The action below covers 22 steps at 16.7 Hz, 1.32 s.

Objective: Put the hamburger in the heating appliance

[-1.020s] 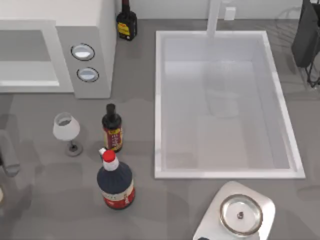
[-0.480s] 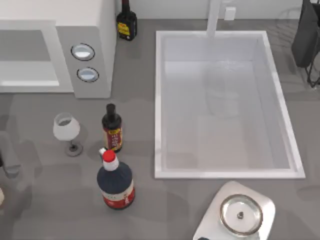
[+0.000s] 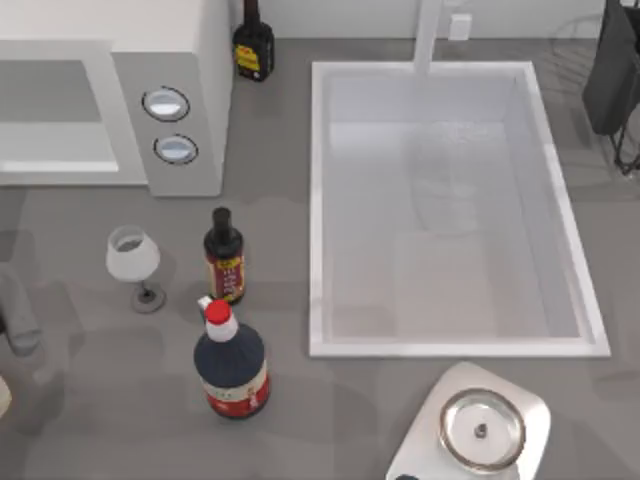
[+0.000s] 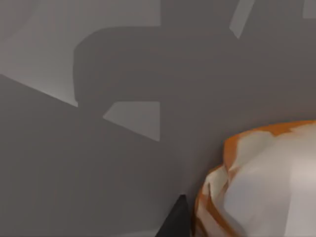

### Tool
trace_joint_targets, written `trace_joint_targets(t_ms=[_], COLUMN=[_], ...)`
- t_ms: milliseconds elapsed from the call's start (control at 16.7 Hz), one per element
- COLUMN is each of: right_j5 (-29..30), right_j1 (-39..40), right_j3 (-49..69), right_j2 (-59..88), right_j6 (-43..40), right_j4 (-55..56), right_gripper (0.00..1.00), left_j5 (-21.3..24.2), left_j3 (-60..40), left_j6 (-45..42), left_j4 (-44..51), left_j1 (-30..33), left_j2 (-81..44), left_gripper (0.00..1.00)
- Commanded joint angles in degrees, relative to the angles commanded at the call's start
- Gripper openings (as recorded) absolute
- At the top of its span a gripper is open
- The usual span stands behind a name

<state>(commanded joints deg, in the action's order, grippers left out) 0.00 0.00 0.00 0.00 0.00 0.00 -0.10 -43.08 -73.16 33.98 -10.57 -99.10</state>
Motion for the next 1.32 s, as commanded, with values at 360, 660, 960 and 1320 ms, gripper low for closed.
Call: trace_joint_targets(t_ms=[360, 660, 960, 1320], right_j5=[0.0, 0.0, 0.0, 0.0], right_j1=[0.0, 0.0, 0.0, 0.0], right_j3=[0.0, 0.0, 0.0, 0.0], right_j2=[0.0, 0.0, 0.0, 0.0], right_j6=[0.0, 0.0, 0.0, 0.0], right_j4=[0.0, 0.0, 0.0, 0.0], right_gripper=[1.0, 1.0, 1.0, 1.0], left_j5=[0.54, 0.55, 0.55, 0.77], left_j3=[-5.11, -13.6, -17.13, -16.86], left_j6=[1.39, 1.43, 1.88, 5.0], left_j4=[9.79, 24.96, 30.56, 27.1], left_j1=[-0.1, 0.15, 0.33, -0.46], left_j2=[5.34, 10.75, 13.59, 12.47], left_gripper=[0.0, 0.0, 0.0, 0.0])
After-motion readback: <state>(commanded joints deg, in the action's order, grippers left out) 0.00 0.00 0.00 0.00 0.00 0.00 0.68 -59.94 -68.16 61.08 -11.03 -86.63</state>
